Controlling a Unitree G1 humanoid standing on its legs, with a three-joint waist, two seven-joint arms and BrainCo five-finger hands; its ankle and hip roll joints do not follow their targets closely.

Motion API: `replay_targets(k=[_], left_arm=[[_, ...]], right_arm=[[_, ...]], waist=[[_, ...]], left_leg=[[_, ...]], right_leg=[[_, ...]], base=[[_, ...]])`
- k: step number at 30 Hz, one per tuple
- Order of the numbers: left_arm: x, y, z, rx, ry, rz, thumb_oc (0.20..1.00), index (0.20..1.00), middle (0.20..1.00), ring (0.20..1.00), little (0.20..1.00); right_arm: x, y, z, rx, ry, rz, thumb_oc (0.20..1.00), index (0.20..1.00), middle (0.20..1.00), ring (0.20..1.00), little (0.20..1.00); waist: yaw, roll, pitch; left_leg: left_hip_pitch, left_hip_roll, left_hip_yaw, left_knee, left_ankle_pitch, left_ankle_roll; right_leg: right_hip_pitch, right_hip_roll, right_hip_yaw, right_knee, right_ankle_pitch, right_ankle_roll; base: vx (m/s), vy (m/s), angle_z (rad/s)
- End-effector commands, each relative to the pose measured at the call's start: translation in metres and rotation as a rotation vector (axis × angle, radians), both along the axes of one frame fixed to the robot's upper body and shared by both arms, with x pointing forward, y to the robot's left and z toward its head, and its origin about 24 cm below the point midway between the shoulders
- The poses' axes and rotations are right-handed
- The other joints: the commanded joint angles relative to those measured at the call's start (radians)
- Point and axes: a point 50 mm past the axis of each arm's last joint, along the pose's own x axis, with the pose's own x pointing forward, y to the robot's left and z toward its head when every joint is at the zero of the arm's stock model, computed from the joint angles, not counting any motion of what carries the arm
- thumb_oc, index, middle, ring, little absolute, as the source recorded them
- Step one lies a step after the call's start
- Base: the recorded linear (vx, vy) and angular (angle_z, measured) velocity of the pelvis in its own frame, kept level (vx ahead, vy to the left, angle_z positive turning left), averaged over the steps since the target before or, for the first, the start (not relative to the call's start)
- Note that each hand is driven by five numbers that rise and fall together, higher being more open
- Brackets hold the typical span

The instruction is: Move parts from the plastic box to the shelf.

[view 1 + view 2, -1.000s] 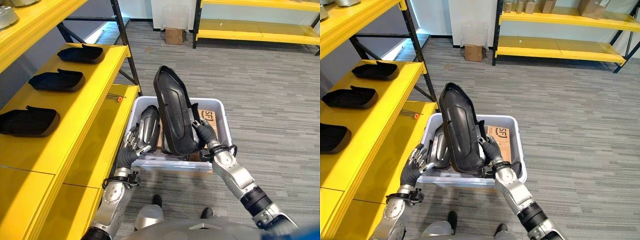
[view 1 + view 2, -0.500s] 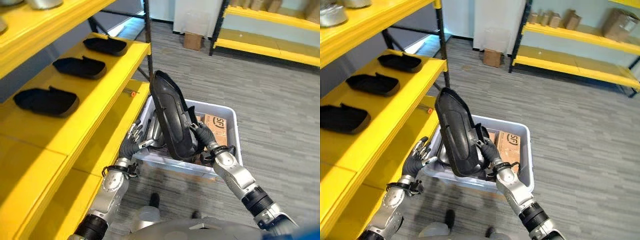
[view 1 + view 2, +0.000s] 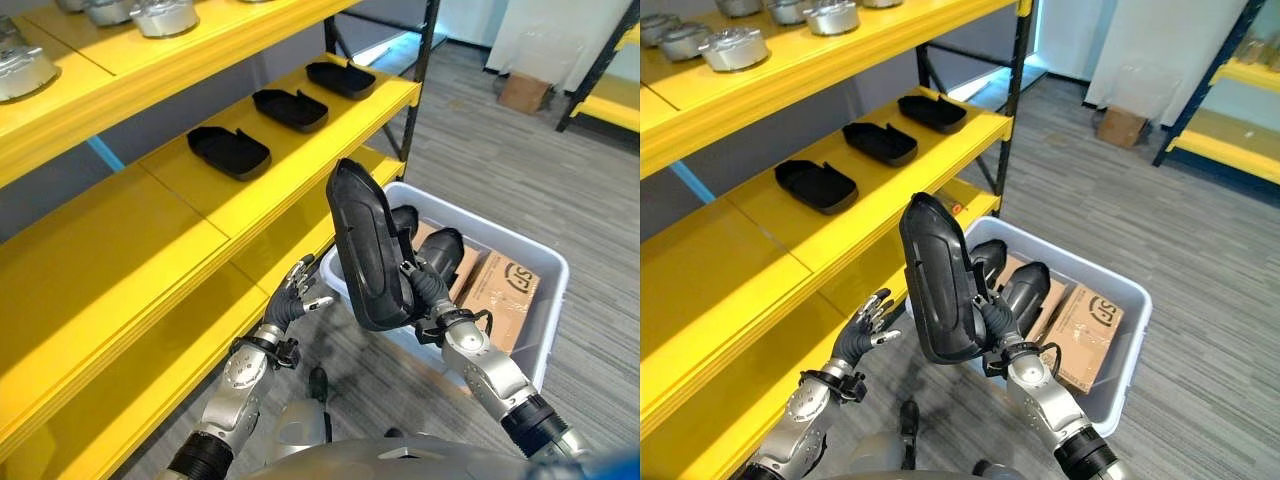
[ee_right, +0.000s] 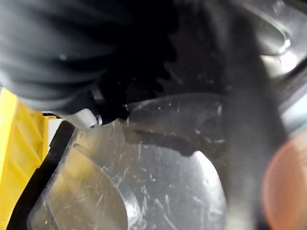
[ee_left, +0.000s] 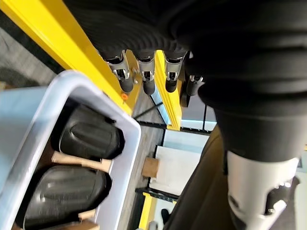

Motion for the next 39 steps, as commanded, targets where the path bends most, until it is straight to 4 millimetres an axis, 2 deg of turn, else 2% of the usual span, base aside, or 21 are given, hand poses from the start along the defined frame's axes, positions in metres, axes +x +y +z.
replay_targets(k=[1,3,6,8,9,11,14,15,19,21,25,28,30,31,34,35,39], left_arm=[[0.014,0.007,0.023,0.009,-0.122,0.008,1.000,1.000,1.000,1.000,1.000],[0.015,0.007,0.024,-0.009,-0.121,-0.003,1.000,1.000,1.000,1.000,1.000],[0.016,0.002,0.022,-0.017,-0.111,-0.049,1.000,1.000,1.000,1.000,1.000],[0.016,0.001,0.022,-0.015,-0.113,-0.047,1.000,1.000,1.000,1.000,1.000],[0.017,-0.001,0.022,-0.003,-0.120,-0.055,1.000,1.000,1.000,1.000,1.000],[0.016,-0.003,0.022,0.011,-0.122,-0.056,1.000,1.000,1.000,1.000,1.000],[0.014,-0.002,0.021,0.033,-0.118,-0.048,1.000,1.000,1.000,1.000,1.000],[0.011,0.002,0.020,0.061,-0.115,-0.029,1.000,1.000,1.000,1.000,1.000],[0.006,0.009,0.019,0.101,-0.118,-0.011,1.000,1.000,1.000,1.000,1.000],[0.000,0.016,0.023,0.128,-0.130,-0.027,1.000,1.000,1.000,1.000,1.000],[0.001,0.015,0.028,0.127,-0.147,-0.052,1.000,1.000,1.000,1.000,1.000],[0.004,0.013,0.032,0.131,-0.164,-0.078,1.000,1.000,1.000,1.000,1.000],[0.009,0.012,0.035,0.123,-0.169,-0.093,1.000,1.000,1.000,1.000,1.000],[0.010,0.010,0.036,0.126,-0.172,-0.103,1.000,1.000,1.000,1.000,1.000],[0.015,0.004,0.036,0.126,-0.168,-0.126,1.000,1.000,1.000,1.000,1.000],[0.017,0.003,0.036,0.111,-0.162,-0.120,1.000,1.000,1.000,1.000,1.000],[0.018,0.001,0.036,0.112,-0.159,-0.090,1.000,1.000,1.000,1.000,1.000]], right_arm=[[0.029,0.010,0.047,0.110,-0.233,0.017,0.200,0.200,0.200,0.200,0.200],[0.029,0.010,0.047,0.106,-0.232,0.017,0.200,0.200,0.200,0.200,0.200],[0.032,0.009,0.044,0.083,-0.212,0.018,0.200,0.200,0.200,0.200,0.200],[0.032,0.008,0.044,0.073,-0.210,0.028,0.200,0.200,0.200,0.200,0.200],[0.031,0.007,0.044,0.065,-0.207,0.032,0.200,0.200,0.200,0.200,0.200],[0.030,0.006,0.043,0.061,-0.196,0.037,0.200,0.200,0.200,0.200,0.200],[0.028,0.007,0.041,0.059,-0.191,0.046,0.200,0.200,0.200,0.200,0.200],[0.026,0.009,0.040,0.059,-0.182,0.055,0.200,0.200,0.200,0.200,0.200],[0.024,0.013,0.043,0.074,-0.184,0.075,0.200,0.200,0.200,0.200,0.200],[0.024,0.017,0.045,0.069,-0.182,0.098,0.200,0.200,0.200,0.200,0.200],[0.026,0.021,0.049,0.057,-0.200,0.116,0.200,0.200,0.200,0.200,0.200],[0.032,0.024,0.053,0.062,-0.213,0.107,0.200,0.200,0.200,0.200,0.200],[0.036,0.027,0.057,0.058,-0.226,0.103,0.200,0.200,0.200,0.200,0.200],[0.038,0.027,0.058,0.057,-0.229,0.094,0.200,0.200,0.200,0.200,0.200],[0.042,0.019,0.060,0.050,-0.232,0.057,0.200,0.200,0.200,0.200,0.200],[0.045,0.015,0.063,0.037,-0.235,0.053,0.200,0.200,0.200,0.200,0.200],[0.051,0.008,0.068,0.016,-0.232,0.073,0.200,0.200,0.200,0.200,0.200]], waist=[[-0.010,-0.015,0.010],[-0.013,-0.010,0.007],[-0.030,0.005,0.001],[-0.034,0.012,0.002],[-0.044,0.025,0.000],[-0.048,0.035,0.003],[-0.037,0.040,0.001],[-0.023,0.036,0.000],[0.001,0.026,-0.003],[0.041,0.008,-0.006],[0.067,-0.004,-0.007],[0.093,-0.021,-0.001],[0.106,-0.024,0.002],[0.104,-0.024,0.003],[0.070,-0.027,0.002],[0.051,-0.032,0.003],[0.032,-0.048,0.020]], left_leg=[[0.069,0.065,0.008,-0.036,0.063,-0.085],[0.076,0.104,0.020,-0.040,0.097,-0.097],[0.097,0.201,0.069,-0.057,0.177,-0.133],[0.103,0.216,0.074,-0.063,0.193,-0.141],[0.119,0.217,0.113,-0.084,0.184,-0.142],[0.146,0.202,0.133,-0.115,0.165,-0.141],[0.168,0.163,0.120,-0.147,0.136,-0.131],[0.188,0.129,0.112,-0.170,0.104,-0.118],[0.207,0.099,0.103,-0.196,0.088,-0.103],[0.207,0.061,0.105,-0.203,0.062,-0.076],[0.192,0.030,0.104,-0.203,0.045,-0.053],[0.177,-0.023,0.092,-0.203,0.024,-0.016],[0.169,-0.037,0.091,-0.203,0.017,0.000],[0.166,-0.044,0.078,-0.203,0.013,0.009],[0.154,-0.054,0.019,-0.203,0.013,0.022],[0.156,-0.060,-0.002,-0.203,0.012,0.019],[0.179,-0.067,-0.002,-0.203,-0.007,0.001]], right_leg=[[-0.049,0.030,0.068,-0.006,0.118,0.055],[-0.048,0.019,0.052,-0.003,0.116,0.055],[-0.036,-0.010,0.001,0.003,0.101,0.050],[-0.033,-0.016,-0.011,0.010,0.094,0.049],[-0.031,-0.027,-0.035,0.022,0.088,0.053],[-0.022,-0.040,-0.048,0.034,0.081,0.060],[-0.013,-0.051,-0.049,0.032,0.090,0.073],[-0.001,-0.061,-0.050,0.021,0.102,0.086],[0.010,-0.074,-0.064,0.004,0.125,0.112],[0.016,-0.099,-0.098,-0.017,0.157,0.149],[0.014,-0.120,-0.118,-0.008,0.169,0.164],[-0.010,-0.169,-0.125,0.076,0.237,0.184],[-0.023,-0.193,-0.130,0.136,0.259,0.192],[-0.038,-0.194,-0.104,0.165,0.267,0.192],[-0.087,-0.107,-0.006,0.146,0.241,0.173],[-0.114,-0.065,0.034,0.103,0.237,0.168],[-0.157,-0.018,0.037,-0.058,0.278,0.175]], base=[[-0.05,0.160,0.55],[-0.03,0.162,0.72],[-0.01,0.268,0.97],[0.00,0.305,0.86],[0.00,0.407,0.82],[0.01,0.385,0.81],[0.02,0.433,0.56],[0.03,0.476,0.30],[0.00,0.370,0.33],[-0.07,0.518,0.39],[-0.06,0.252,0.19],[-0.08,0.294,0.20],[-0.06,0.189,0.28],[-0.03,0.097,0.06],[0.02,0.027,0.32],[0.07,-0.004,0.61],[0.10,-0.066,0.33]])
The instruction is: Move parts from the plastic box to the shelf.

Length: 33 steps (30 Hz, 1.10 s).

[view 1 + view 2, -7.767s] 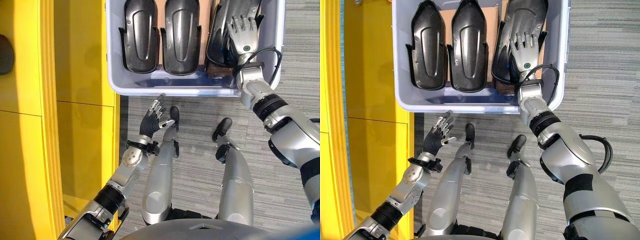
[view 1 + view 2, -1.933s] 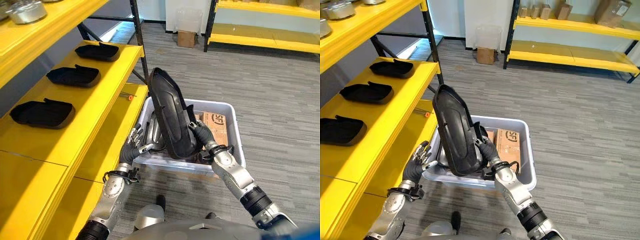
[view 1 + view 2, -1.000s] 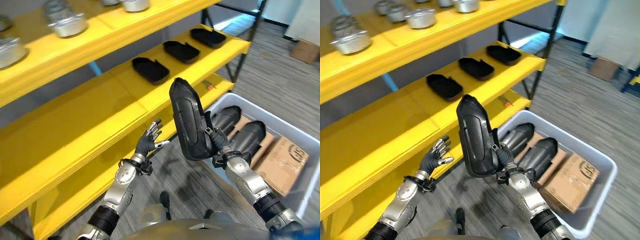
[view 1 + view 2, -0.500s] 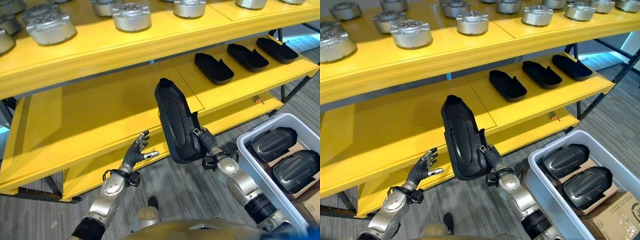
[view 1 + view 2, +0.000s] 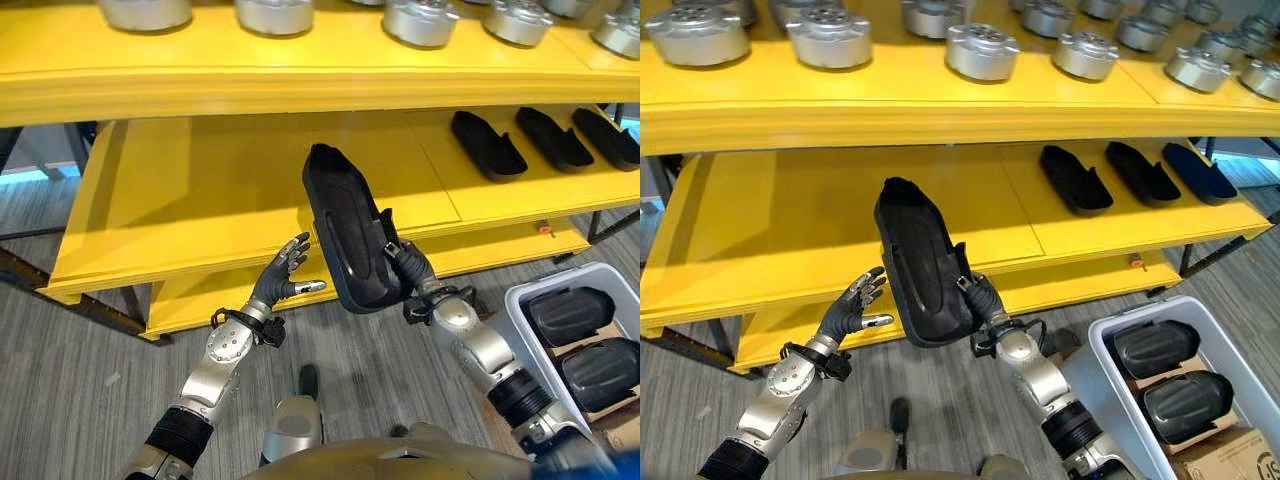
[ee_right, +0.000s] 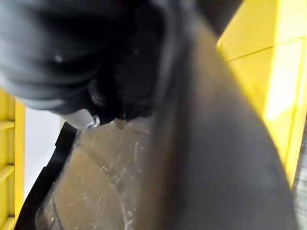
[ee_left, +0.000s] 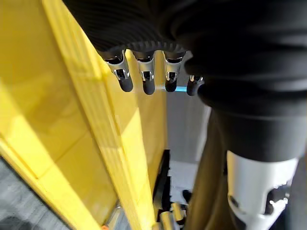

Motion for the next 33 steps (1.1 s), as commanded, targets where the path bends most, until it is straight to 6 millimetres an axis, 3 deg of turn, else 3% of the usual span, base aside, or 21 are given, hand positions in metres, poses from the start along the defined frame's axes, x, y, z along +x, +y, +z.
replay_targets(k=[1,3,5,7,16,18,22,25,26,27,28,29,31,32,33], left_arm=[[-0.002,-0.018,0.011,-0.039,-0.075,-0.021,1.000,1.000,1.000,1.000,1.000],[-0.002,-0.019,0.016,0.016,-0.169,0.005,1.000,1.000,1.000,1.000,1.000],[0.000,-0.022,0.017,-0.030,-0.159,-0.024,1.000,1.000,1.000,1.000,1.000],[0.000,-0.026,0.015,-0.058,-0.129,-0.047,1.000,1.000,1.000,1.000,1.000],[-0.015,-0.026,-0.004,-0.101,-0.047,0.007,1.000,1.000,1.000,1.000,1.000],[-0.015,-0.027,-0.004,-0.113,-0.041,0.002,1.000,1.000,1.000,1.000,1.000],[-0.015,-0.031,-0.007,-0.108,-0.027,-0.024,1.000,1.000,1.000,1.000,1.000],[-0.015,-0.032,-0.013,-0.107,0.009,-0.037,1.000,1.000,1.000,1.000,1.000],[-0.014,-0.034,-0.013,-0.105,0.010,-0.051,1.000,1.000,1.000,1.000,1.000],[-0.010,-0.034,-0.014,-0.107,0.029,-0.059,1.000,1.000,1.000,1.000,1.000],[-0.010,-0.035,-0.015,-0.113,0.040,-0.070,1.000,1.000,1.000,1.000,1.000],[-0.012,-0.038,-0.016,-0.097,0.043,-0.101,1.000,1.000,1.000,1.000,1.000],[-0.016,-0.040,-0.016,-0.076,0.039,-0.125,1.000,1.000,1.000,1.000,1.000],[-0.018,-0.040,-0.017,-0.074,0.036,-0.126,1.000,1.000,1.000,1.000,1.000],[-0.018,-0.039,-0.017,-0.076,0.034,-0.119,1.000,1.000,1.000,1.000,1.000]], right_arm=[[0.018,-0.003,0.035,0.047,-0.143,-0.009,0.200,0.200,0.200,0.200,0.200],[0.020,-0.004,0.036,0.033,-0.152,-0.028,0.200,0.200,0.200,0.200,0.200],[0.021,-0.010,0.036,0.038,-0.150,-0.051,0.200,0.200,0.200,0.200,0.200],[0.020,-0.013,0.033,0.042,-0.141,-0.067,0.200,0.200,0.200,0.200,0.200],[0.012,-0.017,0.017,-0.006,-0.094,-0.062,0.200,0.200,0.200,0.200,0.200],[0.014,-0.018,0.015,-0.033,-0.100,-0.081,0.200,0.200,0.200,0.200,0.200],[0.022,-0.020,0.017,-0.041,-0.104,-0.137,0.200,0.200,0.200,0.200,0.200],[0.036,-0.032,0.028,-0.079,-0.150,-0.212,0.200,0.200,0.200,0.200,0.200],[0.039,-0.042,0.031,-0.093,-0.165,-0.250,0.200,0.200,0.200,0.200,0.200],[0.045,-0.048,0.035,-0.100,-0.173,-0.285,0.200,0.200,0.200,0.200,0.200],[0.047,-0.050,0.036,-0.098,-0.172,-0.298,0.200,0.200,0.200,0.200,0.200],[0.048,-0.053,0.039,-0.097,-0.176,-0.325,0.200,0.200,0.200,0.200,0.200],[0.046,-0.058,0.040,-0.100,-0.178,-0.342,0.200,0.200,0.200,0.200,0.200],[0.044,-0.062,0.039,-0.097,-0.175,-0.353,0.200,0.200,0.200,0.200,0.200],[0.045,-0.063,0.039,-0.096,-0.172,-0.355,0.200,0.200,0.200,0.200,0.200]], waist=[[-0.024,-0.023,-0.027],[-0.048,-0.026,-0.021],[-0.063,-0.028,-0.022],[-0.068,-0.030,-0.026],[-0.051,-0.025,-0.063],[-0.042,-0.018,-0.058],[-0.033,-0.017,-0.043],[-0.035,-0.016,-0.030],[-0.043,-0.018,-0.021],[-0.051,-0.004,-0.012],[-0.055,0.005,-0.014],[-0.060,0.024,-0.014],[-0.067,0.035,-0.012],[-0.067,0.040,-0.004],[-0.062,0.041,-0.003]], left_leg=[[0.162,-0.024,-0.004,-0.029,-0.045,-0.009],[0.171,-0.032,-0.040,-0.029,-0.055,-0.003],[0.172,-0.033,-0.083,-0.029,-0.058,0.001],[0.177,-0.032,-0.103,-0.029,-0.057,0.001],[0.201,0.015,-0.028,-0.029,-0.046,-0.043],[0.199,0.030,-0.019,-0.022,-0.027,-0.053],[0.166,0.043,-0.022,0.056,-0.041,-0.064],[0.106,0.065,0.029,0.223,-0.049,-0.070],[0.036,0.101,0.085,0.370,-0.005,-0.089],[0.003,0.144,0.112,0.361,0.041,-0.106],[0.018,0.157,0.129,0.297,0.051,-0.109],[0.028,0.183,0.151,0.172,0.102,-0.126],[0.028,0.198,0.169,0.100,0.146,-0.139],[0.025,0.196,0.144,0.065,0.160,-0.145],[0.028,0.187,0.120,0.043,0.143,-0.139]], right_leg=[[-0.032,-0.038,-0.025,-0.122,0.221,0.033],[-0.082,-0.026,0.061,-0.118,0.261,0.039],[-0.087,-0.006,0.125,-0.118,0.247,0.026],[-0.074,0.001,0.142,-0.123,0.238,0.018],[0.066,0.012,0.050,-0.147,0.137,-0.035],[0.082,0.013,0.030,-0.123,0.108,-0.049],[0.097,0.018,0.017,-0.104,0.081,-0.071],[0.103,0.022,-0.013,-0.080,0.049,-0.104],[0.111,0.022,-0.034,-0.075,0.038,-0.123],[0.112,0.030,-0.043,-0.063,0.028,-0.125],[0.115,0.029,-0.051,-0.064,0.023,-0.122],[0.128,0.025,-0.067,-0.074,0.017,-0.113],[0.143,0.018,-0.079,-0.087,0.018,-0.105],[0.154,0.009,-0.073,-0.086,0.012,-0.096],[0.156,0.002,-0.062,-0.083,0.010,-0.091]], base=[[0.17,-0.129,0.40],[0.18,-0.133,0.47],[0.16,-0.158,-0.03],[0.16,-0.169,0.50],[0.14,-0.117,0.26],[0.18,-0.142,-0.03],[0.16,-0.146,0.09],[0.23,-0.342,0.21],[0.17,-0.334,0.88],[0.15,-0.144,1.16],[0.19,0.137,0.90],[0.16,0.247,0.40],[0.14,0.251,0.11],[0.13,0.253,0.00],[0.13,0.317,-0.33]])
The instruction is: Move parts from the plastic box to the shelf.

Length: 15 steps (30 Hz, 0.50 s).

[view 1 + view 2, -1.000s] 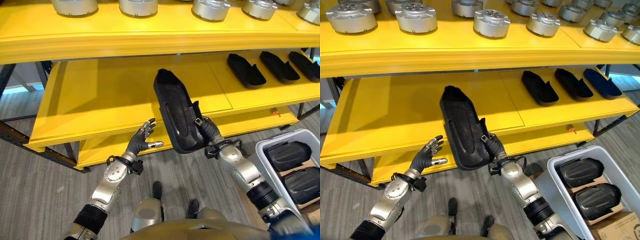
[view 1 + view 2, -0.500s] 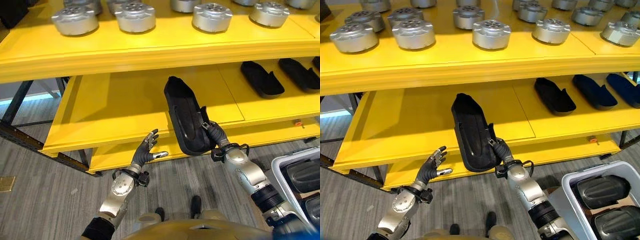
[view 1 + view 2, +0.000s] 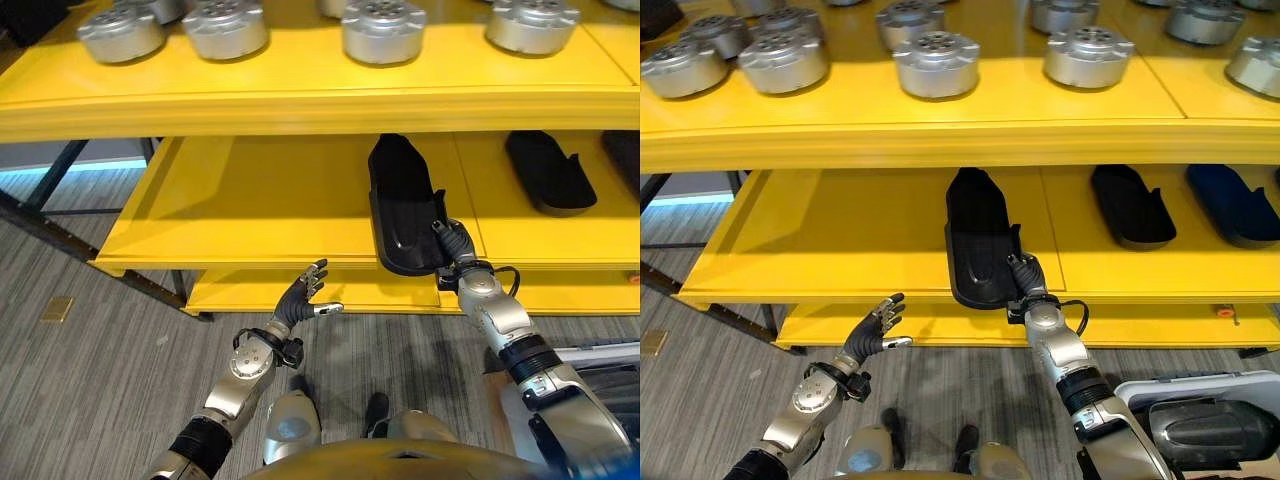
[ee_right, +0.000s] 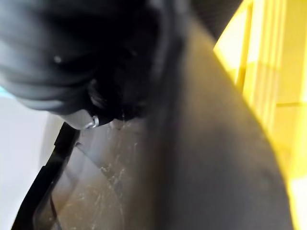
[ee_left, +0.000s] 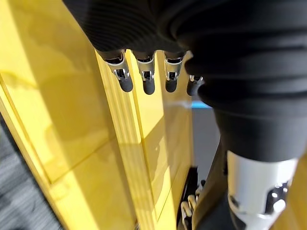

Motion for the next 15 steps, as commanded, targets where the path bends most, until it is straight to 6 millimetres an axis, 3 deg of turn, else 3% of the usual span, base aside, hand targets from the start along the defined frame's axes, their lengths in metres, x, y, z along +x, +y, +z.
replay_targets(k=[1,4,9,15], left_arm=[[-0.002,-0.009,0.017,-0.041,-0.103,-0.028,1.000,1.000,1.000,1.000,1.000],[0.000,-0.004,0.012,-0.028,-0.068,0.009,1.000,1.000,1.000,1.000,1.000],[-0.003,-0.006,0.011,0.001,-0.060,-0.075,1.000,1.000,1.000,1.000,1.000],[-0.003,-0.010,0.012,-0.015,-0.064,-0.110,1.000,1.000,1.000,1.000,1.000]], right_arm=[[0.008,-0.005,0.042,0.038,-0.208,-0.003,0.200,0.200,0.200,0.200,0.200],[0.008,-0.010,0.037,0.067,-0.172,-0.043,0.200,0.200,0.200,0.200,0.200],[0.010,-0.018,0.036,0.068,-0.140,-0.080,0.200,0.200,0.200,0.200,0.200],[0.015,-0.017,0.044,0.030,-0.156,-0.052,0.200,0.200,0.200,0.200,0.200]], waist=[[0.021,0.033,-0.027],[0.012,0.028,-0.042],[0.013,0.016,-0.066],[0.022,0.011,-0.061]], left_leg=[[0.041,-0.008,-0.053,-0.024,0.140,0.010],[0.094,-0.041,-0.058,-0.042,0.103,0.025],[0.174,-0.106,-0.097,-0.071,0.041,0.061],[0.182,-0.125,-0.064,-0.071,0.014,0.095]], right_leg=[[0.085,-0.112,0.007,-0.018,0.051,0.112],[0.090,-0.110,0.021,-0.014,0.052,0.114],[0.070,-0.107,0.064,-0.026,0.080,0.137],[0.021,-0.129,0.036,0.094,0.056,0.157]], base=[[0.10,0.294,-0.56],[0.14,0.282,-0.46],[0.12,0.201,0.11],[0.00,0.150,-0.15]])
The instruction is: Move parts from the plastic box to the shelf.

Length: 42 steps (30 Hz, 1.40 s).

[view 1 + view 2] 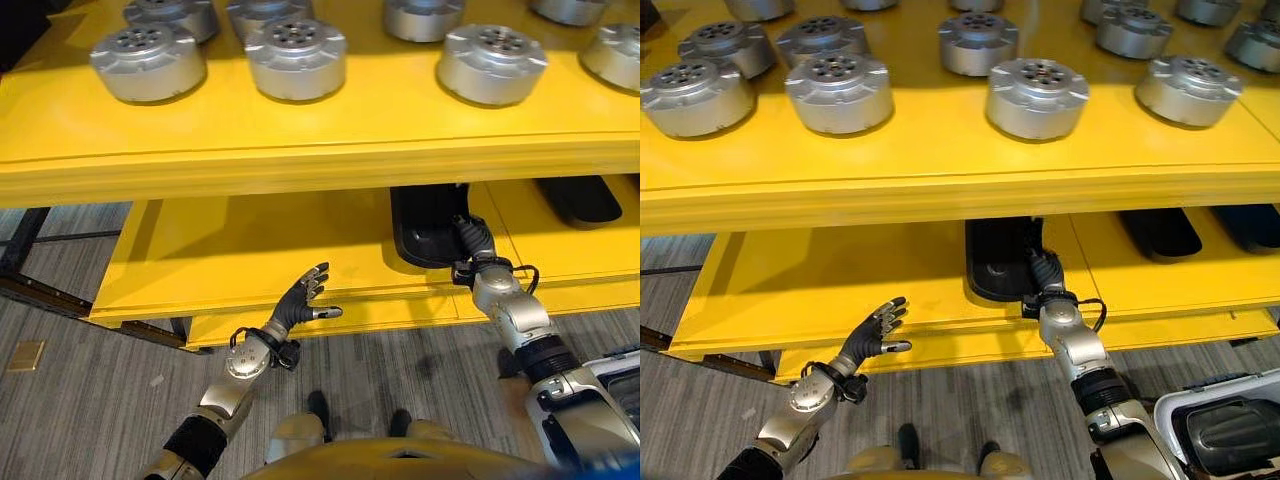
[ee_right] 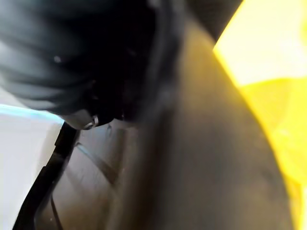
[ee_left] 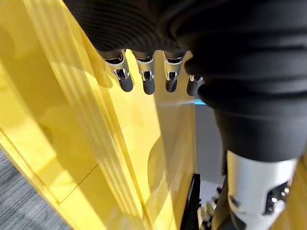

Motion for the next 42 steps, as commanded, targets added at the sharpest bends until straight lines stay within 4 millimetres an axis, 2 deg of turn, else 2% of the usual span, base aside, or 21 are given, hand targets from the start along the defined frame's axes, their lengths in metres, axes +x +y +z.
replay_targets(k=[1,2,3,4,5,6,11,15,22,27,28,30,32,34,36,40,42], left_arm=[[-0.002,-0.021,0.012,-0.058,-0.065,-0.076,1.000,1.000,1.000,1.000,1.000],[0.002,-0.022,0.013,-0.030,-0.078,-0.086,1.000,1.000,1.000,1.000,1.000],[0.004,-0.021,0.015,-0.025,-0.081,-0.085,1.000,1.000,1.000,1.000,1.000],[0.009,-0.013,0.018,-0.038,-0.074,-0.048,1.000,1.000,1.000,1.000,1.000],[0.010,-0.009,0.019,-0.048,-0.071,-0.025,1.000,1.000,1.000,1.000,1.000],[0.012,-0.008,0.021,-0.085,-0.071,0.014,1.000,1.000,1.000,1.000,1.000],[0.025,-0.016,0.032,-0.126,-0.132,0.039,1.000,1.000,1.000,1.000,1.000],[0.025,-0.029,0.034,-0.134,-0.136,-0.003,1.000,1.000,1.000,1.000,1.000],[0.016,-0.032,0.029,-0.142,-0.110,-0.029,1.000,1.000,1.000,1.000,1.000],[0.025,-0.038,0.035,-0.197,-0.094,-0.051,1.000,1.000,1.000,1.000,1.000],[0.032,-0.045,0.045,-0.203,-0.139,-0.087,1.000,1.000,1.000,1.000,1.000],[0.037,-0.050,0.053,-0.195,-0.169,-0.104,1.000,1.000,1.000,1.000,1.000],[0.045,-0.056,0.061,-0.199,-0.188,-0.116,1.000,1.000,1.000,1.000,1.000],[0.048,-0.060,0.065,-0.204,-0.207,-0.123,1.000,1.000,1.000,1.000,1.000],[0.052,-0.068,0.078,-0.239,-0.229,-0.161,1.000,1.000,1.000,1.000,1.000],[0.052,-0.074,0.083,-0.247,-0.240,-0.164,1.000,1.000,1.000,1.000,1.000],[0.052,-0.077,0.084,-0.222,-0.257,-0.184,1.000,1.000,1.000,1.000,1.000]], right_arm=[[0.016,-0.003,0.031,-0.014,-0.134,0.001,0.200,0.200,0.200,0.200,0.200],[0.019,-0.004,0.033,0.001,-0.136,-0.002,0.200,0.200,0.200,0.200,0.200],[0.022,-0.005,0.036,0.007,-0.142,-0.004,0.200,0.200,0.200,0.200,0.200],[0.028,-0.002,0.041,0.018,-0.159,0.004,0.200,0.200,0.200,0.200,0.200],[0.030,0.001,0.044,0.019,-0.168,0.014,0.200,0.200,0.200,0.200,0.200],[0.039,0.012,0.060,0.002,-0.191,0.054,0.200,0.200,0.200,0.200,0.200],[0.049,0.026,0.080,-0.049,-0.246,0.086,0.200,0.200,0.200,0.200,0.200],[0.055,0.017,0.085,-0.075,-0.242,0.080,0.200,0.200,0.200,0.200,0.200],[0.053,0.010,0.080,-0.115,-0.208,0.069,0.200,0.200,0.200,0.200,0.200],[0.062,0.003,0.096,-0.162,-0.231,0.052,0.200,0.200,0.200,0.200,0.200],[0.070,-0.004,0.109,-0.190,-0.256,0.031,0.200,0.200,0.200,0.200,0.200],[0.075,-0.011,0.123,-0.210,-0.276,0.029,0.200,0.200,0.200,0.200,0.200],[0.082,-0.013,0.143,-0.257,-0.325,0.029,0.200,0.200,0.200,0.200,0.200],[0.085,-0.013,0.155,-0.278,-0.353,0.023,0.200,0.200,0.200,0.200,0.200],[0.092,-0.013,0.187,-0.280,-0.394,0.005,0.200,0.200,0.200,0.200,0.200],[0.096,-0.017,0.204,-0.302,-0.407,-0.023,0.200,0.200,0.200,0.200,0.200],[0.097,-0.018,0.207,-0.292,-0.394,-0.022,0.200,0.200,0.200,0.200,0.200]], waist=[[0.014,-0.003,-0.046],[0.009,-0.003,-0.034],[0.013,-0.004,-0.030],[0.031,-0.012,-0.014],[0.037,-0.012,-0.007],[0.053,-0.007,0.006],[0.061,-0.004,0.054],[0.067,-0.001,0.063],[0.057,0.007,0.053],[0.054,0.015,0.087],[0.056,0.021,0.122],[0.060,0.027,0.148],[0.066,0.031,0.179],[0.068,0.034,0.198],[0.079,0.038,0.247],[0.086,0.041,0.273],[0.087,0.041,0.279]], left_leg=[[-0.009,0.049,-0.040,0.020,0.006,-0.010],[-0.014,0.046,-0.059,0.031,-0.001,-0.003],[-0.021,0.049,-0.062,0.038,-0.003,-0.007],[-0.030,0.059,-0.062,0.055,-0.013,-0.019],[-0.030,0.068,-0.054,0.059,-0.017,-0.024],[-0.054,0.098,-0.010,0.075,-0.008,-0.044],[-0.131,0.120,-0.016,0.112,0.014,-0.056],[-0.134,0.127,-0.025,0.097,0.034,-0.067],[-0.116,0.127,-0.016,0.104,0.025,-0.068],[-0.156,0.129,-0.002,0.164,0.003,-0.064],[-0.188,0.132,0.015,0.213,-0.012,-0.063],[-0.220,0.138,0.027,0.264,-0.026,-0.063],[-0.260,0.157,0.034,0.325,-0.044,-0.063],[-0.293,0.173,0.035,0.365,-0.053,-0.062],[-0.363,0.190,0.023,0.456,-0.100,-0.067],[-0.413,0.191,0.006,0.519,-0.125,-0.057],[-0.427,0.192,0.001,0.542,-0.136,-0.051]], right_leg=[[-0.081,-0.015,0.008,0.167,0.032,0.050],[-0.125,-0.046,0.050,0.195,0.065,0.071],[-0.127,-0.065,0.056,0.173,0.072,0.077],[-0.138,-0.141,0.048,0.080,0.175,0.103],[-0.136,-0.149,0.036,0.055,0.185,0.115],[-0.127,-0.127,-0.022,0.021,0.142,0.114],[-0.169,-0.102,-0.030,0.076,0.086,0.083],[-0.151,-0.097,-0.041,0.066,0.076,0.074],[-0.131,-0.098,-0.042,0.071,0.062,0.067],[-0.166,-0.106,-0.037,0.116,0.045,0.064],[-0.188,-0.116,-0.045,0.154,0.029,0.064],[-0.212,-0.126,-0.055,0.200,0.011,0.059],[-0.244,-0.142,-0.061,0.262,-0.012,0.054],[-0.277,-0.154,-0.059,0.307,-0.024,0.052],[-0.351,-0.179,-0.051,0.426,-0.077,0.058],[-0.415,-0.192,-0.039,0.521,-0.109,0.049],[-0.433,-0.196,-0.034,0.556,-0.121,0.044]], base=[[-0.04,-0.011,-0.26],[-0.04,-0.089,-0.30],[-0.09,-0.374,0.09],[-0.08,-0.413,0.12],[-0.14,-0.543,0.18],[-0.10,-0.295,-0.15],[-0.17,-0.114,-0.23],[-0.02,-0.044,-0.11],[0.04,0.006,0.02],[-0.16,-0.017,0.09],[-0.33,-0.034,0.10],[-0.28,-0.025,0.16],[-0.19,-0.028,0.16],[-0.14,-0.033,0.02],[-0.20,-0.036,0.01],[-0.11,-0.006,0.05],[-0.05,-0.015,-0.02]])
